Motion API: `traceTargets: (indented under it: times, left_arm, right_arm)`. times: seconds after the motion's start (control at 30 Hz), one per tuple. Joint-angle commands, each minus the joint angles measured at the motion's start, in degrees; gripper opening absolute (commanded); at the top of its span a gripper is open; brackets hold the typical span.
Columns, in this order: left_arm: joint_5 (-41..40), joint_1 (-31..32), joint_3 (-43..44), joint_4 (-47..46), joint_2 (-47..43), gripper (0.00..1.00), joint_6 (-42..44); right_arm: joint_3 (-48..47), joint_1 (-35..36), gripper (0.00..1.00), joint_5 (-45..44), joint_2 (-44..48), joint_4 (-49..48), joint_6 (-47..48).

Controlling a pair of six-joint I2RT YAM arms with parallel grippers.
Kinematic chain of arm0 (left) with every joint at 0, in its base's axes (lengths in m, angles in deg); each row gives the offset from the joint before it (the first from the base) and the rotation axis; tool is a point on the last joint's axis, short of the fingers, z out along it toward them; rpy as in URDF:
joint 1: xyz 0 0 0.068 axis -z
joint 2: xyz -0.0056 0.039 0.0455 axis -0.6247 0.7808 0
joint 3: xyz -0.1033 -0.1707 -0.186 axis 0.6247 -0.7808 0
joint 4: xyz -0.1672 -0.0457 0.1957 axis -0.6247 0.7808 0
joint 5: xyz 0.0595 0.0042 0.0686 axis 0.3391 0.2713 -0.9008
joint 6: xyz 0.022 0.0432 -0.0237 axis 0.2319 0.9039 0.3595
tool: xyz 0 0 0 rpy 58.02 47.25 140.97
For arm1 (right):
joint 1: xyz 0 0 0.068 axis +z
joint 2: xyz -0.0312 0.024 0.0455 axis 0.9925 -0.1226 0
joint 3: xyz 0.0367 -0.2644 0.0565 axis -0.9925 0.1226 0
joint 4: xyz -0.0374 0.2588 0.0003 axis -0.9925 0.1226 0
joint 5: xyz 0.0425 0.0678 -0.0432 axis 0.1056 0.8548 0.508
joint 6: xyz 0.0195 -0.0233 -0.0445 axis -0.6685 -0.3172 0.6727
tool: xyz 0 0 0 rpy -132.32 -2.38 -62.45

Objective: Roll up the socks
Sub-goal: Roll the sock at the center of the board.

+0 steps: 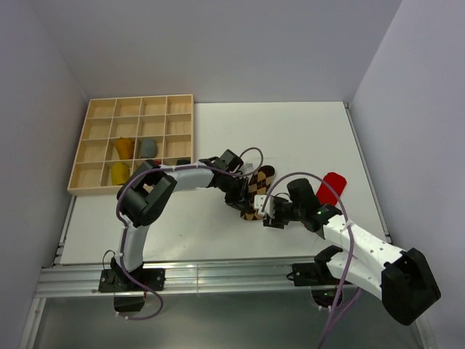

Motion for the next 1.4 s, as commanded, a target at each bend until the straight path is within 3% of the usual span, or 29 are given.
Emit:
traceTargets:
  times: [0.0,0.37,0.53,0.63,0.67,0.73,0.87,1.0,1.1,1.37]
  left_arm:
    - [-0.8,0.5,-0.3,5.1,2.4,0.0,0.4]
    - [0.2,0.1,-1.0,5.3,2.3,0.0,1.7]
    - [1.5,0.1,-0.8,5.0,2.5,0.0,1.9]
    - [2.1,0.1,-0.6,5.3,2.4,0.0,2.6]
    - [2.6,0.0,-0.6,5.2,2.3,0.0,2.7]
    - [2.9,0.0,-1.1,4.6,1.8,0.04,2.8]
    - [2.9,-0.3,-3.1,2.5,0.2,0.15,1.9]
    - [0.3,-0.7,-7.6,-3.8,-5.1,0.36,-1.2]
    - [-1.4,-1.2,-12.0,-10.6,-9.6,0.43,-3.8]
    - [-13.5,-1.4,-23.6,-24.5,-20.6,0.45,-7.5]
  right_arm:
    - [1.7,4.6,0.58,-6.9,-1.1,-8.8,1.7]
    - [3.7,16.4,0.56,-17.0,-6.9,-16.0,2.6]
    - [2.5,18.6,0.52,-20.2,-12.1,-17.3,2.4]
    - [1.8,18.7,0.44,-21.8,-15.7,-18.5,2.2]
    - [1.0,18.7,0.32,-22.0,-17.2,-18.3,2.0]
    - [-0.5,18.7,0.21,-22.9,-18.5,-17.0,0.3]
    - [-4.9,18.0,0.08,-19.4,-21.0,-10.3,-1.1]
    - [-8.5,15.6,0.05,-11.6,-21.5,-0.9,-1.5]
    - [-11.8,13.7,0.04,-5.4,-22.8,6.7,-1.3]
    - [-22.9,5.0,0.04,6.7,-34.4,27.2,4.3]
